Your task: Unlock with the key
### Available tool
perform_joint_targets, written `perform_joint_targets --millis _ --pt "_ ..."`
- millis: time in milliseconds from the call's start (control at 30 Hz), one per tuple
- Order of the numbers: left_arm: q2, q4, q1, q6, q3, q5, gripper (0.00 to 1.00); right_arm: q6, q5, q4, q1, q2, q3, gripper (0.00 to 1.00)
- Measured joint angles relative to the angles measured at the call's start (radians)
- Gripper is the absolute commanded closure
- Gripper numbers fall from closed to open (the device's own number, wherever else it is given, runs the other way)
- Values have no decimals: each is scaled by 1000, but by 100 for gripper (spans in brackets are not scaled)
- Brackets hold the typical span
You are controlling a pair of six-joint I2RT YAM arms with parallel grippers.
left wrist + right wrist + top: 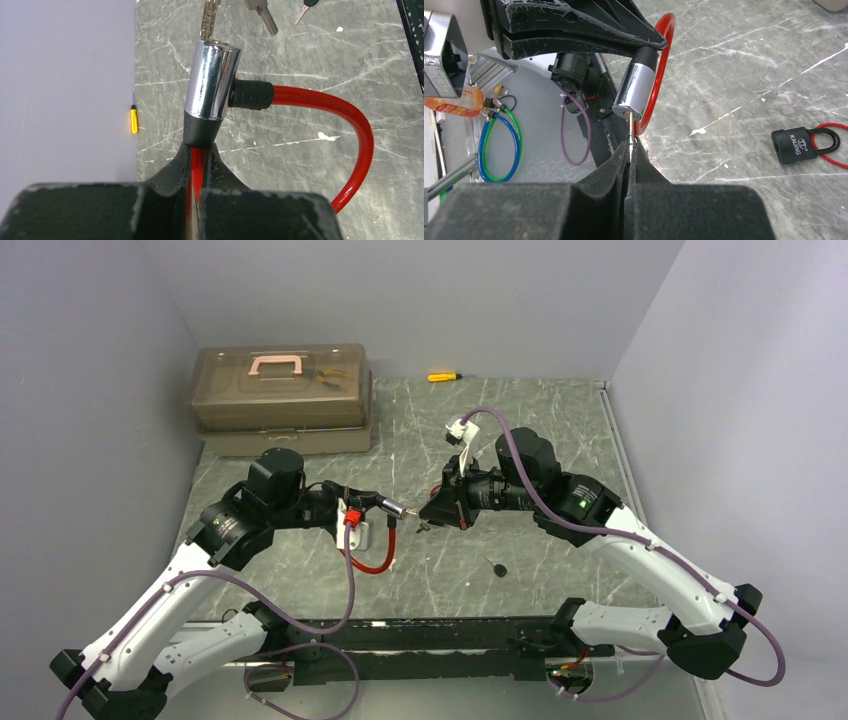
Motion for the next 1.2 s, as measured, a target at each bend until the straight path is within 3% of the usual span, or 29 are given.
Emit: perform_joint_targets --millis 1200 --pt "-6 9 -16 -6 0 -3 100 10 -27 6 0 -26 -28 100"
